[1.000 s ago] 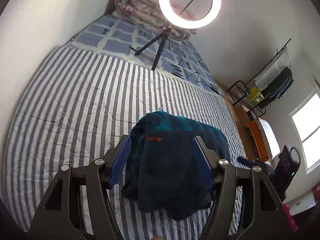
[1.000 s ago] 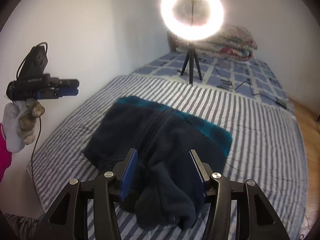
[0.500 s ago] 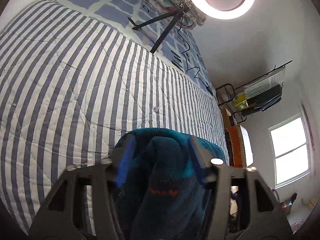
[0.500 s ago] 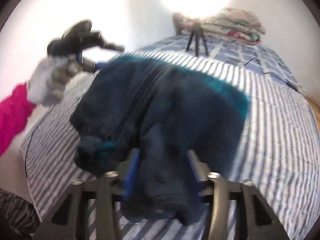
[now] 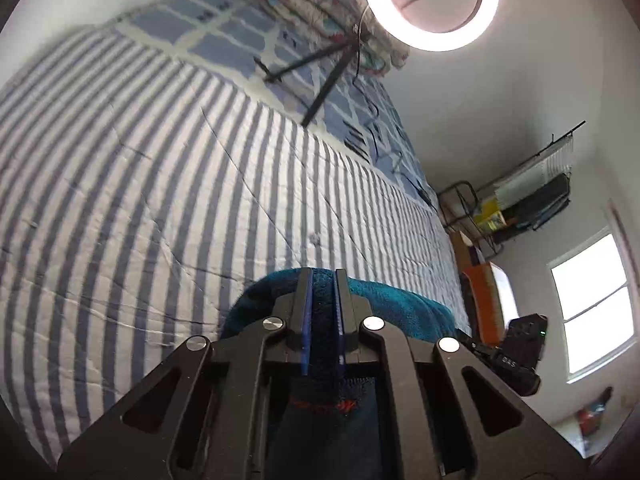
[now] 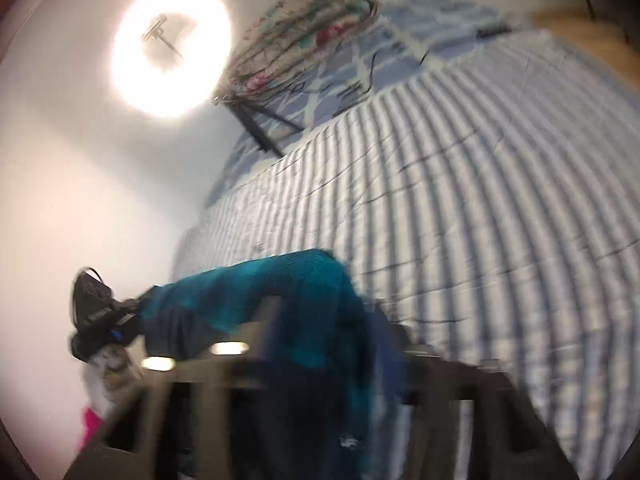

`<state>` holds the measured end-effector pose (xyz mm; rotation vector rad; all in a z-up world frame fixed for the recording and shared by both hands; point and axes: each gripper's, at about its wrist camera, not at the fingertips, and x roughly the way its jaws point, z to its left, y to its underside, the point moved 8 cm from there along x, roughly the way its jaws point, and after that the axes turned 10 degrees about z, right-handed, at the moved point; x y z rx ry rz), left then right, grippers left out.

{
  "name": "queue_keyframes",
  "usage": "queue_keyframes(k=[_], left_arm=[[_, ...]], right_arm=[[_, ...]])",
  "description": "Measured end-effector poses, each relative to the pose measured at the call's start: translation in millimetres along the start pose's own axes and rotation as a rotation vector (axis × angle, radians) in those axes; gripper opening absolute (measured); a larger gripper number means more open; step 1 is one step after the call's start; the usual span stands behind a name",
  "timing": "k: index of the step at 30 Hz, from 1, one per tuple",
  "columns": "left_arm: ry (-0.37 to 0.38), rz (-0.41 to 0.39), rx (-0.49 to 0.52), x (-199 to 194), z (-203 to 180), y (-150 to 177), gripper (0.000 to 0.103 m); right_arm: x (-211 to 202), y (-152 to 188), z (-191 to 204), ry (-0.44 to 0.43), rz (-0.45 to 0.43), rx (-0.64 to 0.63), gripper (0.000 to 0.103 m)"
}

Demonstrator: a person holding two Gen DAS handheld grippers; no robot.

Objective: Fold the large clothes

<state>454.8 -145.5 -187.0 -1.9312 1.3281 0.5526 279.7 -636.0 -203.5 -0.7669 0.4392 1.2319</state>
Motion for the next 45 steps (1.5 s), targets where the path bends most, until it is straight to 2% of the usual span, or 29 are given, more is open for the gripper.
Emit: queue_keyframes(k=[2, 4, 6, 7, 8, 9, 10, 11, 12, 14, 17, 18, 20, 23, 25, 27, 28, 30, 33, 35, 36, 39, 41, 43, 45], left_arm=[[-0.076, -0.015, 0.023, 3, 7, 1, 0.007], [-0.087, 0.000, 0.001, 9, 15, 1, 0.007], [-0.132, -0.023, -0.020, 5, 21, -2, 0.007], [-0.182, -0.043, -0.005, -1, 21, -3, 0.007], [-0.230, -0.066, 0.014, -10, 19, -5, 0.007], [-0.237, -0.081, 0.029, -17, 16, -6, 0.007], [-0.224, -0.097, 0.047, -26, 9, -5, 0.007], [-0.216, -0.114, 0.068, -35, -2, -3, 0.007], [-0.207, -0.124, 0.095, -40, -12, -1, 0.007], [-0.193, -0.111, 0.171, -40, -40, 7, 0.007], [-0.192, -0.047, 0.279, -19, -79, 22, 0.007], [-0.197, -0.034, 0.298, -12, -85, 23, 0.007], [-0.221, -0.006, 0.339, 8, -97, 27, 0.007], [-0.204, 0.119, 0.302, 44, -86, 34, 0.007], [-0.231, 0.166, 0.281, 61, -67, 40, 0.007], [-0.233, 0.213, 0.257, 75, -47, 54, 0.007], [-0.214, 0.231, 0.242, 85, -32, 64, 0.007], [-0.149, 0.195, 0.250, 85, -24, 71, 0.007], [-0.135, 0.201, 0.220, 75, -26, 68, 0.006], [-0.184, 0.174, 0.272, 56, -39, 70, 0.006], [-0.182, 0.156, 0.298, 46, -48, 73, 0.006], [-0.140, 0.123, 0.364, 14, -70, 98, 0.007], [-0.117, 0.124, 0.418, 2, -82, 120, 0.007], [-0.118, 0.149, 0.464, -1, -87, 146, 0.007], [-0.109, 0.190, 0.461, 10, -85, 161, 0.007]], right_arm=[[4, 2, 8, 0.128, -0.018, -0.110, 0.004], [3, 1, 3, 0.213, -0.025, -0.123, 0.002], [-10, -5, -5, 0.246, -0.056, -0.085, 0.000], [-18, -6, -6, 0.252, -0.069, -0.085, 0.000], [-30, -7, -6, 0.247, -0.080, -0.088, 0.004], [-40, -6, -2, 0.230, -0.089, -0.103, 0.007], [-49, -4, 3, 0.223, -0.097, -0.129, 0.010], [-57, -2, 13, 0.230, -0.112, -0.170, 0.019], [-62, -1, 21, 0.248, -0.122, -0.206, 0.022], [-60, 3, 46, 0.276, -0.131, -0.302, 0.022], [-34, 1, 83, 0.245, -0.135, -0.401, 0.023], [-23, 0, 96, 0.226, -0.128, -0.433, 0.026], [3, 1, 116, 0.213, -0.076, -0.488, 0.028], [47, 4, 125, 0.247, 0.051, -0.527, 0.028], [68, 16, 117, 0.303, 0.129, -0.539, 0.028], [81, 27, 107, 0.312, 0.170, -0.540, 0.028], [85, 31, 99, 0.309, 0.183, -0.528, 0.028], [93, 39, 87, 0.315, 0.191, -0.519, 0.027], [85, 31, 91, 0.300, 0.179, -0.501, 0.027], [69, 30, 98, 0.285, 0.158, -0.478, 0.027], [57, 32, 102, 0.271, 0.139, -0.481, 0.027], [22, 57, 107, 0.241, 0.099, -0.509, 0.027], [12, 76, 106, 0.225, 0.107, -0.520, 0.027], [9, 101, 98, 0.227, 0.133, -0.526, 0.027], [13, 123, 84, 0.238, 0.157, -0.514, 0.027]])
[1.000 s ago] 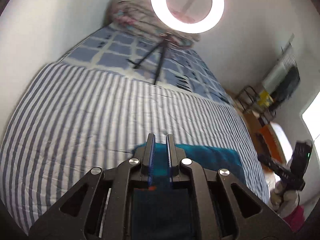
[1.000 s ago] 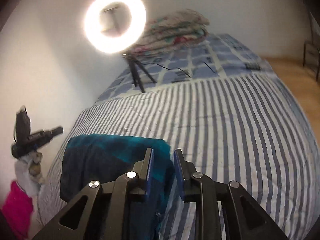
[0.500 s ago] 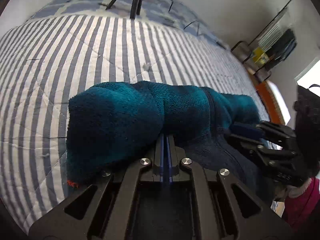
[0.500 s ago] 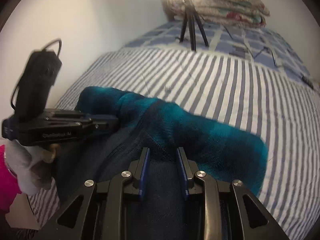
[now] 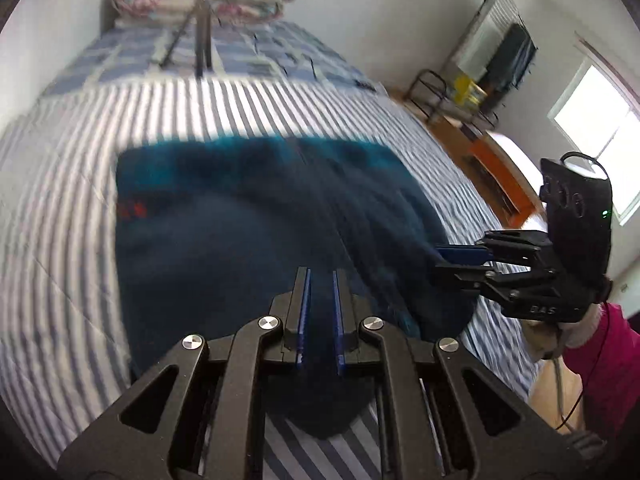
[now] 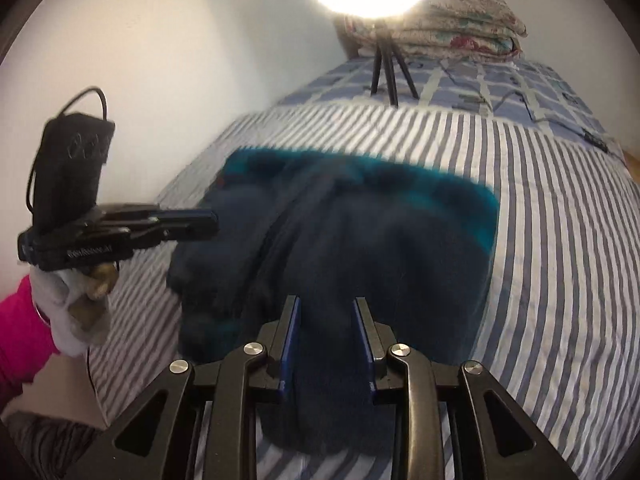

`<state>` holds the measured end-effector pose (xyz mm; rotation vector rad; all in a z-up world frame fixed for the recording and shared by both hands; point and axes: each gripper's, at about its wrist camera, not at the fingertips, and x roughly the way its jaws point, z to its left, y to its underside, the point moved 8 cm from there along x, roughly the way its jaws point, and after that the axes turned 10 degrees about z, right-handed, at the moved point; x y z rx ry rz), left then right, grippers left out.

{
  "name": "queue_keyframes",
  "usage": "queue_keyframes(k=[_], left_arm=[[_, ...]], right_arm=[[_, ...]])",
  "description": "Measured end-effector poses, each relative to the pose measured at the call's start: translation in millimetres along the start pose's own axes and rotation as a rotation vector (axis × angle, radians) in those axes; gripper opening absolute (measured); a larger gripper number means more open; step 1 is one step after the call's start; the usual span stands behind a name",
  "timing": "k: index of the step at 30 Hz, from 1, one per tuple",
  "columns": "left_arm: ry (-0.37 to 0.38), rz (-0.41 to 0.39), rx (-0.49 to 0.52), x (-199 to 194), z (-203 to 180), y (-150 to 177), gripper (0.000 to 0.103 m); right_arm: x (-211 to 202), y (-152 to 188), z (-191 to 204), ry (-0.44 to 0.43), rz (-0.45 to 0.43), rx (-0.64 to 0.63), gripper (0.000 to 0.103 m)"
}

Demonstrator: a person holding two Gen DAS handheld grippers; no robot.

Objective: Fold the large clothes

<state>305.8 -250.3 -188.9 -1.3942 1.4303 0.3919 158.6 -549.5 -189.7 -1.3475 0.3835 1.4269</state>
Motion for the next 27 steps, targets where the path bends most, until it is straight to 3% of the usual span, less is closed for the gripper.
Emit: queue_keyframes(k=[4, 6, 10, 12, 14, 16, 18, 22, 27], left_arm=[[0.002, 0.052, -0.085, 32, 22, 24, 0.007], [-0.008, 0.039, -0.065, 40, 28, 30, 0.007], [-0.018, 0.042, -0.063, 25, 23, 28, 0.007], [-0.015, 0.028, -0.058, 13, 23, 25, 0.008], [-0.028, -0.002, -0.060, -5, 26, 24, 0.029], [-0.052, -0.048, -0.078, -25, 35, 22, 0.074], [-0.095, -0.089, -0.116, -42, 52, 17, 0.077], [-0.076, -0.093, -0.217, -55, 90, 11, 0.078], [0.062, -0.068, -0.360, -52, 128, 11, 0.078]], right_arm=[[18, 28, -4, -0.010, 0.002, 0.043, 0.027], [26, 31, -2, 0.022, 0.000, 0.022, 0.027], [17, 22, 4, 0.062, 0.033, -0.024, 0.027], [4, 19, 5, 0.076, 0.014, -0.048, 0.039], [-12, 18, 1, 0.123, -0.037, -0.056, 0.053], [-28, 16, -8, 0.178, -0.087, -0.050, 0.065], [-36, 14, -16, 0.221, -0.105, -0.046, 0.073], [-41, 11, -33, 0.226, -0.124, -0.010, 0.091], [-39, 1, -56, 0.283, -0.124, 0.036, 0.102]])
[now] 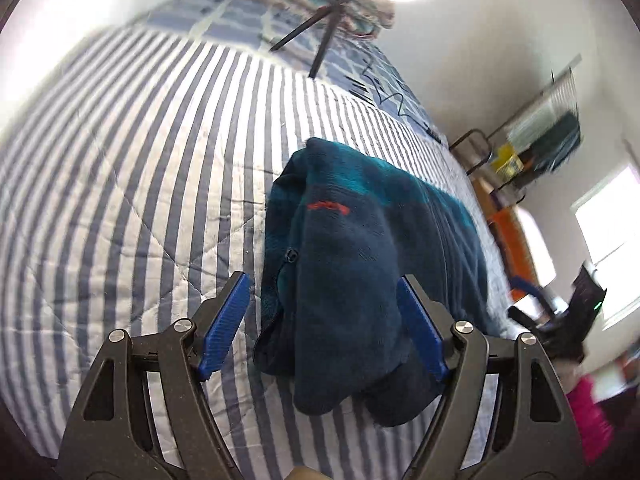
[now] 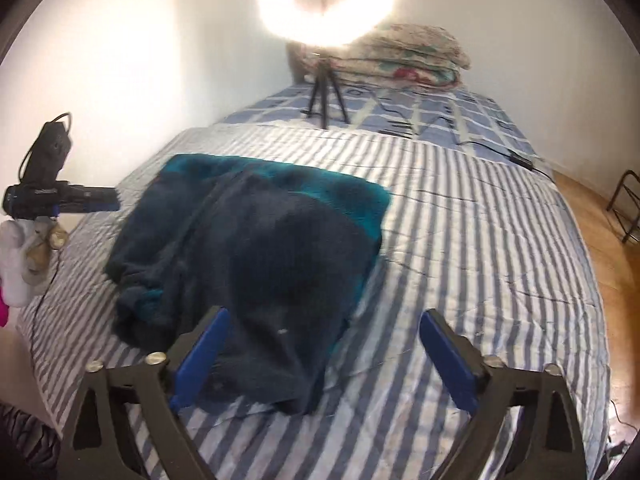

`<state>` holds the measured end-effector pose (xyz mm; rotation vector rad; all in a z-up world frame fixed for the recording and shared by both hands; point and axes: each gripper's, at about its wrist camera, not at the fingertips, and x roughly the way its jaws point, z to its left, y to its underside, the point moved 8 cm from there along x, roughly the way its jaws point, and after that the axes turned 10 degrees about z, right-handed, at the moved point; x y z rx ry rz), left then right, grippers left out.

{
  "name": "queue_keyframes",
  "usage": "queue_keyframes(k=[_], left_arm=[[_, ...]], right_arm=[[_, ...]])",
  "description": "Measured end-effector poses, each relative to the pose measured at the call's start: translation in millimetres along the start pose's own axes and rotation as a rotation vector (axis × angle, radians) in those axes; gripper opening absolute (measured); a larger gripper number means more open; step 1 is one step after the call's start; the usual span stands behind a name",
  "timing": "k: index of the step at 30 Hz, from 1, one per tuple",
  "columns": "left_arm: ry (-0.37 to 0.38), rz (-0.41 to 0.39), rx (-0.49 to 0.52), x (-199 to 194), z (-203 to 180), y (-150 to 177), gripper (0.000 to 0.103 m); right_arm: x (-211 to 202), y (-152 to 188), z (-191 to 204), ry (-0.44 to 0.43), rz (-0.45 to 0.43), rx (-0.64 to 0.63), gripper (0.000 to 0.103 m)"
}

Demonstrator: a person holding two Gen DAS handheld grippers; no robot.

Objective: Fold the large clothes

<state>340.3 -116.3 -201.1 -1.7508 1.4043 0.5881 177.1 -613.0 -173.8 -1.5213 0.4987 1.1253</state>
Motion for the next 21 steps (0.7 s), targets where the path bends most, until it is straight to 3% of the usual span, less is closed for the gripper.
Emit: queue_keyframes(k=[5, 11, 15, 21], left_arm=[[0.130, 0.028, -0.107, 12, 20, -10, 0.078], [0.193, 0.061, -0.141, 27, 27, -19, 0.078], [0.223, 0.101, -0.131, 44, 24, -25, 0.078], [0.254, 0.130, -0.127, 61, 22, -31, 0.078]], right_arm=[[8, -9, -11, 0.035, 0.013, 0.031, 0.103], [25, -16, -19, 0.019, 0.046, 0.061, 0.103], [39, -18, -21, -0.089, 0.063, 0.111, 0.103], [65, -11, -33, -0.325, 0.114, 0.264, 0.103]])
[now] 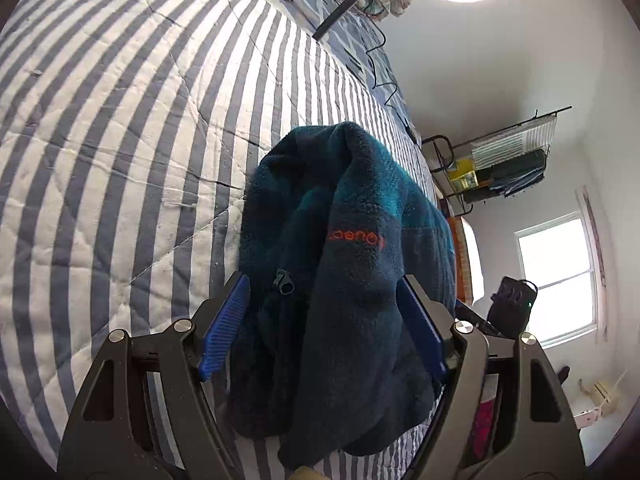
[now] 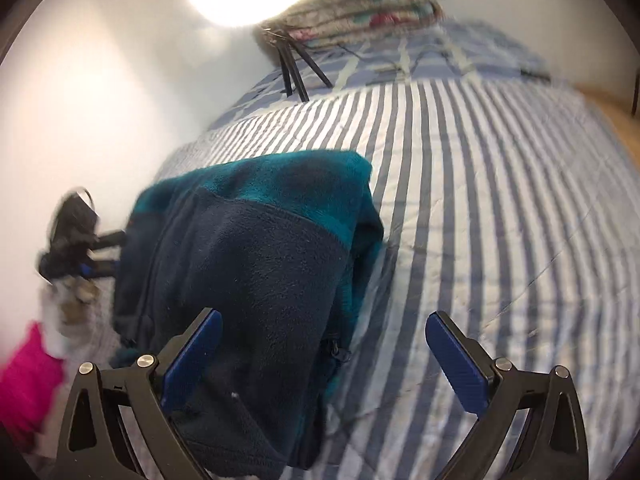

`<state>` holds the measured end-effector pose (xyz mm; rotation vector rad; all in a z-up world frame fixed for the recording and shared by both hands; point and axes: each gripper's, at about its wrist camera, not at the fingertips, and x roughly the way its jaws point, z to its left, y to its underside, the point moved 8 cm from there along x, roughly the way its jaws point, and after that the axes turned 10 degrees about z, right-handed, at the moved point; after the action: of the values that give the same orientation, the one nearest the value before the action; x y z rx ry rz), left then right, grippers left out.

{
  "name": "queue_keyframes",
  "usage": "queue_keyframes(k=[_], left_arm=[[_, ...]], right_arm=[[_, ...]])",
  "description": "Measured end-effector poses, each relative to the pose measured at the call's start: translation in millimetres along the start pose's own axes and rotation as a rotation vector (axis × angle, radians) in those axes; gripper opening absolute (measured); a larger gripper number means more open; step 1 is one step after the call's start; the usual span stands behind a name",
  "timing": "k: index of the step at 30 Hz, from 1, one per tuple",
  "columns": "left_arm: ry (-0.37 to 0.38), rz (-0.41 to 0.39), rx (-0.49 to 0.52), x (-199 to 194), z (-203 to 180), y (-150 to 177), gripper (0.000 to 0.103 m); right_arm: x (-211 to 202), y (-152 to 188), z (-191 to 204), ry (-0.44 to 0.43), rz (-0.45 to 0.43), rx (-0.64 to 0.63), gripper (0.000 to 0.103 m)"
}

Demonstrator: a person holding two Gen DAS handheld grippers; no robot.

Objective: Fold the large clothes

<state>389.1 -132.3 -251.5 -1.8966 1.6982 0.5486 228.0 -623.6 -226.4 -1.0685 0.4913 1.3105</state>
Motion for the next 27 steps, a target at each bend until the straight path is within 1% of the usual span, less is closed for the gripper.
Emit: queue_keyframes(k=[4, 7, 11, 14, 15, 16, 17, 18, 20, 21, 22, 23, 24, 25, 27], left_arm=[[-0.039, 0.016, 0.005, 11, 5, -5, 0.078], [-0.023, 0.031, -0.025, 23, 14, -10, 0.077], [-0.027, 0.030, -0.012, 30, 13, -13, 0.077], [-0.032, 0.032, -0.021, 36, 11, -16, 0.073], [-0.036, 0.030, -0.025, 38, 10, -18, 0.070], [-0.041, 0.027, -0.030, 40, 9, -18, 0.063], [-0.042, 0.027, -0.034, 42, 8, -18, 0.059], [-0.055, 0.021, -0.038, 44, 5, -18, 0.058], [-0.092, 0.006, -0.027, 46, 0, -18, 0.054], [-0.110, -0.003, -0.018, 46, -3, -17, 0.051], [-0.137, -0.012, -0.002, 46, -8, -16, 0.047], [-0.158, -0.019, 0.012, 46, -12, -15, 0.046], [-0.192, -0.030, 0.035, 46, -19, -15, 0.040], [-0.226, -0.040, 0.062, 46, -27, -14, 0.035], [-0.282, -0.056, 0.100, 46, -39, -11, 0.031]], right_arm=[[10, 1, -11, -0.105, 0.011, 0.077, 0.103], [23, 4, -14, -0.191, 0.041, 0.130, 0.100], [32, 6, -6, -0.226, 0.027, 0.117, 0.100], [36, 2, -1, -0.263, 0.024, 0.129, 0.099], [39, 1, 3, -0.280, 0.027, 0.133, 0.096], [41, -1, 6, -0.293, 0.030, 0.133, 0.093], [44, -2, 9, -0.310, 0.037, 0.135, 0.087], [43, 1, 12, -0.326, 0.041, 0.139, 0.081], [47, 2, 18, -0.340, 0.047, 0.155, 0.076], [47, 1, 20, -0.334, 0.046, 0.159, 0.070], [47, 2, 22, -0.332, 0.046, 0.161, 0.067], [45, 2, 23, -0.331, 0.045, 0.160, 0.058], [41, 3, 27, -0.317, 0.039, 0.149, 0.050], [38, 2, 28, -0.302, 0.035, 0.139, 0.046], [31, 2, 35, -0.253, 0.027, 0.109, 0.039]])
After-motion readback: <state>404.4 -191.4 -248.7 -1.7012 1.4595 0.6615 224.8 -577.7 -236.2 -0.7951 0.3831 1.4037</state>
